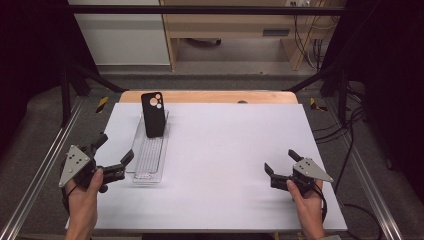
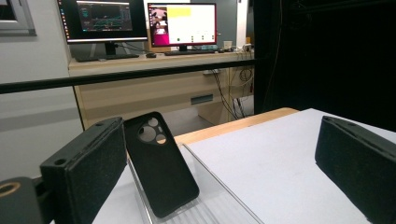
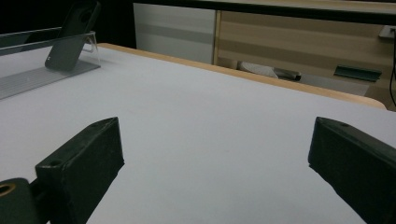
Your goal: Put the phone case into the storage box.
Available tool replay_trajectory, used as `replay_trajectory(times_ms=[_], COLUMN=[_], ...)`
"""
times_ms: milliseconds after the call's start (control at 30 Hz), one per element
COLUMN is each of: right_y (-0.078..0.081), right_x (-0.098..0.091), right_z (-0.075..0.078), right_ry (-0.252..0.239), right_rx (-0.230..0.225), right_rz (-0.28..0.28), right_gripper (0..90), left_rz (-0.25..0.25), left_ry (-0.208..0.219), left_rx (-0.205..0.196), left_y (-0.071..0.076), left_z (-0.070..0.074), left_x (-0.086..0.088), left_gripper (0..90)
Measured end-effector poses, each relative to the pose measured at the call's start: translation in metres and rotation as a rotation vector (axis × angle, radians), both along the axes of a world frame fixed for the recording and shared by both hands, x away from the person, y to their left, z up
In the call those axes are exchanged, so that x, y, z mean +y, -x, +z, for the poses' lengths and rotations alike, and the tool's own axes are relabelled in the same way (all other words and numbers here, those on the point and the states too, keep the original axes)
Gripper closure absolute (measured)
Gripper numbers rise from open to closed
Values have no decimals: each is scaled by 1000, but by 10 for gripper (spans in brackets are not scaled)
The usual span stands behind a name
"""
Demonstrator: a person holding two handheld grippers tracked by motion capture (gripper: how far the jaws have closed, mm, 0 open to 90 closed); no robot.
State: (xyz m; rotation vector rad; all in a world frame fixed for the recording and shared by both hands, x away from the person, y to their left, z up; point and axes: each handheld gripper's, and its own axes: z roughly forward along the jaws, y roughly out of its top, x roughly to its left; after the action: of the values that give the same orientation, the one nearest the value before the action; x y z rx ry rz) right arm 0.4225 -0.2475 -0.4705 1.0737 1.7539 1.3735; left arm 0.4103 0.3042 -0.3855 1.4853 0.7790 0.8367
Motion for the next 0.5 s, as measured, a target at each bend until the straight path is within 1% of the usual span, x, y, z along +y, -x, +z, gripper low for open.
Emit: replay_trajectory(times_ms=[33, 300, 400, 500], right_y=[0, 0, 0, 0], right_x=[0, 0, 0, 1], right_z=[0, 0, 0, 0], right_ry=[-1, 4, 7, 6], right_rx=[1, 1, 3, 3], right_rz=[0, 1, 1, 1], right_gripper=[36, 36, 36, 35], left_rz=[0, 6, 6, 12], left_ry=[-8, 12, 15, 10], left_rx=[-2, 1, 6, 3], left_y=[0, 4, 4, 5], left_z=[-2, -16, -20, -23], left_x=[0, 4, 5, 6], left_gripper=[16, 16, 16, 16])
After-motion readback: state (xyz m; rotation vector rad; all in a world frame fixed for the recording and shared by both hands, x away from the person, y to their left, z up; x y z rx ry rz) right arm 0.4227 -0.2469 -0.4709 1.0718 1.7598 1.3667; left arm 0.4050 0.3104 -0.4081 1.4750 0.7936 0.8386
